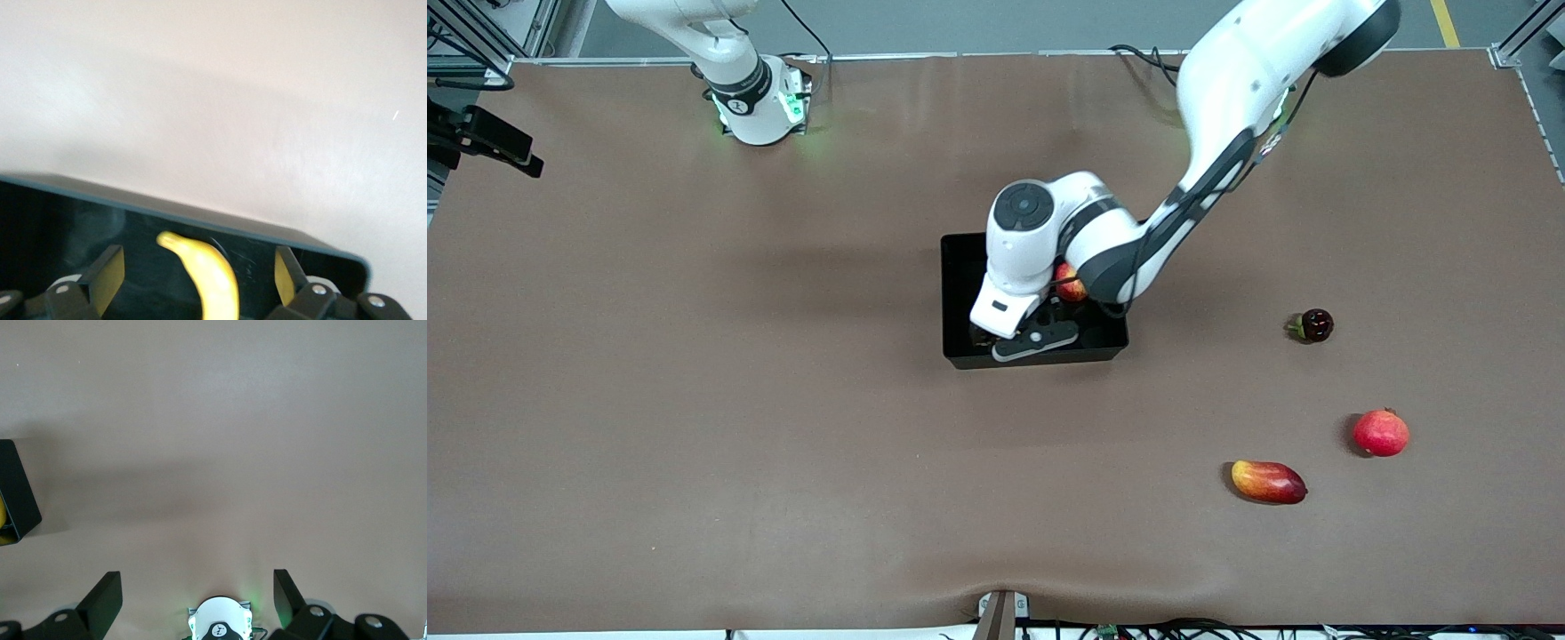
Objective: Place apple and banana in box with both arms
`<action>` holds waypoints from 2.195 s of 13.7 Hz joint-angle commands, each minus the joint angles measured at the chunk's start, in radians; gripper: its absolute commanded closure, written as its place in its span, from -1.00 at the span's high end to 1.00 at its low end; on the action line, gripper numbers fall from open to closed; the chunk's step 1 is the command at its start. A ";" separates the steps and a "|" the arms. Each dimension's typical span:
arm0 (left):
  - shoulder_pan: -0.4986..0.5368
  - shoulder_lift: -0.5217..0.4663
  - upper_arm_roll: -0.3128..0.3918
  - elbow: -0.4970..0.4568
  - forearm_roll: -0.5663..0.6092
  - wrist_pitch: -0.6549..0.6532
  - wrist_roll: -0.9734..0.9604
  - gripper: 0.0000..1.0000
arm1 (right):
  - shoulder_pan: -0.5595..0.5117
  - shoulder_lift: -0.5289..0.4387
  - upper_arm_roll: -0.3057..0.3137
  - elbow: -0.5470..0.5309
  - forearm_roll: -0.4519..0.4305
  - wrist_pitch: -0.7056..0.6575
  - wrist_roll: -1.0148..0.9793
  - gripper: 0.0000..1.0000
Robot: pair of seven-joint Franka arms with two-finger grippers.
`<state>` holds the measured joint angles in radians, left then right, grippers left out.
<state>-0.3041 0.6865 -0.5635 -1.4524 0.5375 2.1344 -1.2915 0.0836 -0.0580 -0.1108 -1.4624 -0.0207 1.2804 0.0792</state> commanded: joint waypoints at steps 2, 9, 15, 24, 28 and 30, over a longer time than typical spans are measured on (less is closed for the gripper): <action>0.135 -0.180 -0.022 -0.034 -0.117 -0.143 0.260 1.00 | -0.038 0.012 0.010 0.022 -0.001 -0.013 -0.004 1.00; 0.416 -0.401 -0.022 -0.033 -0.307 -0.353 0.524 1.00 | -0.051 0.017 0.010 0.025 -0.002 -0.012 -0.004 1.00; 0.505 -0.475 -0.018 -0.031 -0.310 -0.444 0.725 1.00 | -0.048 0.018 0.010 0.022 -0.001 -0.013 -0.004 1.00; 0.698 -0.625 -0.016 -0.029 -0.456 -0.557 1.082 1.00 | -0.048 0.018 0.011 0.022 -0.001 -0.012 -0.003 1.00; 0.726 -0.679 0.019 -0.033 -0.498 -0.600 1.181 1.00 | -0.042 0.065 0.013 0.030 -0.007 -0.004 -0.006 1.00; 0.549 -0.714 0.217 -0.060 -0.498 -0.619 1.259 1.00 | -0.053 0.082 0.013 0.030 -0.007 0.005 -0.007 1.00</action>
<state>0.3655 0.0408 -0.4944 -1.4589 0.0616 1.5316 -0.1003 0.0454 -0.0134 -0.1048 -1.4621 -0.0206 1.2874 0.0791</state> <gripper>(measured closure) 0.000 0.000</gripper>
